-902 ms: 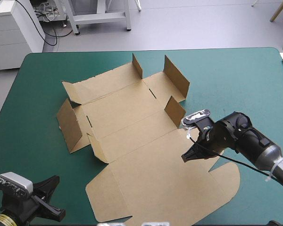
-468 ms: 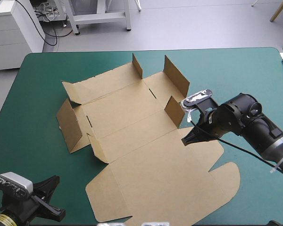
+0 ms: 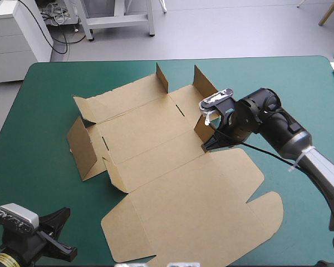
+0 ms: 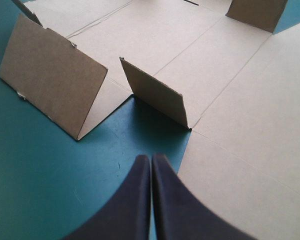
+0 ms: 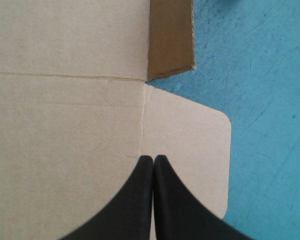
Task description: Fold the box
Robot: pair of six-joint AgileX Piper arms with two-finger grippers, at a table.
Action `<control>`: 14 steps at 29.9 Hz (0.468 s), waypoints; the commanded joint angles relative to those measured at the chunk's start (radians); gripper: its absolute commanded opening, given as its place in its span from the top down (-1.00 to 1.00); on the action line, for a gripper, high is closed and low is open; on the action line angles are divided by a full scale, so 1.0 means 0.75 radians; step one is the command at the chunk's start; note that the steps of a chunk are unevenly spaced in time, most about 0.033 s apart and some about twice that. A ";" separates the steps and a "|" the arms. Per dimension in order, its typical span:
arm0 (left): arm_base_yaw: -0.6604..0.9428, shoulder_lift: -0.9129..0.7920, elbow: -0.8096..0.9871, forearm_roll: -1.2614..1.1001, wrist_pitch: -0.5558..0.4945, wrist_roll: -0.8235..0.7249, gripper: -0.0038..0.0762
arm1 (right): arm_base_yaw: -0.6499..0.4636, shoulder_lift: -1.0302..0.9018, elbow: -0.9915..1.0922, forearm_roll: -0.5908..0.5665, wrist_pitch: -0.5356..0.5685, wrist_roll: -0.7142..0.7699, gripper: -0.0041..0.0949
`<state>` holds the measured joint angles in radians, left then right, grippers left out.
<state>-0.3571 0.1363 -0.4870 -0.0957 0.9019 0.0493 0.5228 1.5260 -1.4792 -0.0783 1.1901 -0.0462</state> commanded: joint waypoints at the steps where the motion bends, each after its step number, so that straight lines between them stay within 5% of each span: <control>1: -0.002 0.019 -0.029 -0.017 -0.093 -0.006 0.92 | -0.004 0.015 -0.099 -0.020 -0.027 -0.048 0.96; 14: -0.002 0.019 -0.029 -0.017 -0.093 -0.006 0.92 | -0.199 0.180 -0.285 0.214 -0.027 -0.165 0.95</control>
<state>-0.3571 0.1363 -0.4870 -0.0957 0.9019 0.0493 0.4070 1.6862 -1.6533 0.0339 1.1901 -0.1300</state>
